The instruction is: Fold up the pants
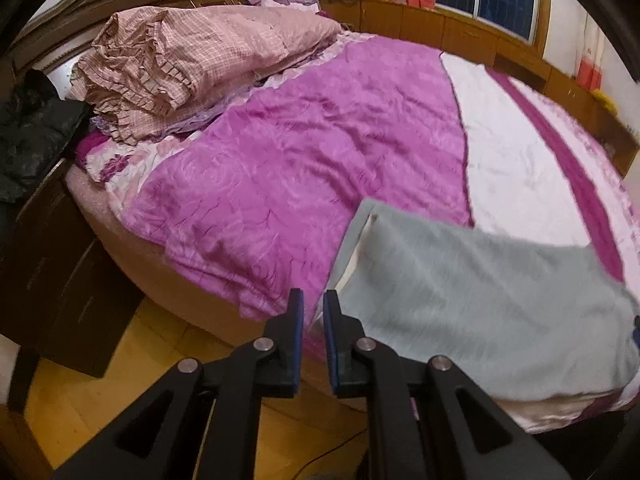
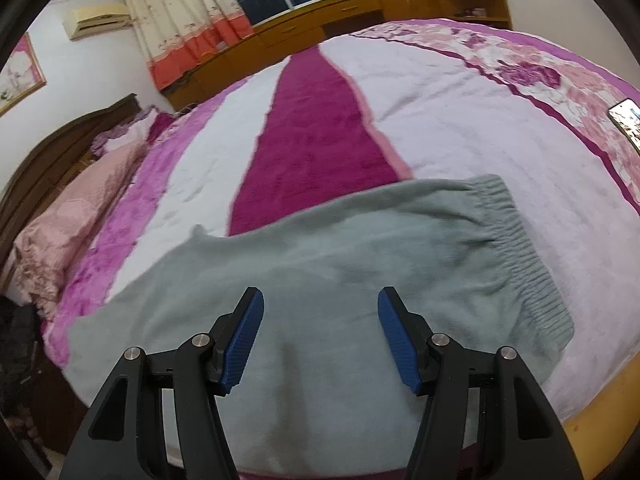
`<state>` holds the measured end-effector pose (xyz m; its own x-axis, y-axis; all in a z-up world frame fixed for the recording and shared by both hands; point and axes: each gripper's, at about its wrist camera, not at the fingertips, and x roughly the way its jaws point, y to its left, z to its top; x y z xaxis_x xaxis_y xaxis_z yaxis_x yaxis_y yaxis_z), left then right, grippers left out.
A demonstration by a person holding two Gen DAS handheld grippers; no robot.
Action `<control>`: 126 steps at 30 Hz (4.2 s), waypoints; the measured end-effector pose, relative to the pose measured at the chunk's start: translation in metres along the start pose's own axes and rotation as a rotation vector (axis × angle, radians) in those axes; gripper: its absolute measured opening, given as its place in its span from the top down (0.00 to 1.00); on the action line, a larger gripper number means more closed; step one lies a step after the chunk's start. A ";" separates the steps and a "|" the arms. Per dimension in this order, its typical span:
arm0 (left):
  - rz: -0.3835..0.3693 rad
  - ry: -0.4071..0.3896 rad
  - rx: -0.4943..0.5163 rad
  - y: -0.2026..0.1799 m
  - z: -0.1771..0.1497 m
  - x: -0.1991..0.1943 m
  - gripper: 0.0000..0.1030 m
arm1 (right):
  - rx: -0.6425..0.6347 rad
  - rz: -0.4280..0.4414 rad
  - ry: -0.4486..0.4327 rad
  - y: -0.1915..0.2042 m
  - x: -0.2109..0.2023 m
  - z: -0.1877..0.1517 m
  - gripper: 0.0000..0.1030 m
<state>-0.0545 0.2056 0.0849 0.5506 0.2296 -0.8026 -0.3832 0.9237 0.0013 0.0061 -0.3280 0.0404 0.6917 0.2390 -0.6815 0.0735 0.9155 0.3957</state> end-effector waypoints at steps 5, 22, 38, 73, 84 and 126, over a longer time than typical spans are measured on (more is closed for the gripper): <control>-0.065 -0.011 0.015 0.001 0.017 0.000 0.84 | -0.052 0.016 0.036 0.032 -0.002 0.007 0.47; -0.239 0.082 0.074 -0.020 0.064 0.054 0.73 | -0.329 0.051 0.163 0.122 0.082 0.055 0.47; -0.149 0.125 0.279 -0.055 0.064 0.092 0.73 | -0.432 0.145 0.175 0.137 0.131 0.052 0.47; 0.021 0.018 0.308 -0.070 0.062 0.118 0.94 | -0.482 0.145 0.187 0.118 0.144 0.046 0.99; 0.083 -0.006 0.303 -0.062 0.056 0.136 0.69 | -0.388 0.179 0.209 0.107 0.155 0.049 0.93; -0.089 0.102 -0.085 -0.015 -0.018 0.039 0.69 | -0.265 -0.115 0.139 0.034 0.012 -0.032 0.62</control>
<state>-0.0407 0.1947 0.0424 0.5085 0.1115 -0.8538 -0.4000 0.9087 -0.1195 -0.0066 -0.2831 0.0260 0.5835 0.1547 -0.7972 -0.0572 0.9871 0.1497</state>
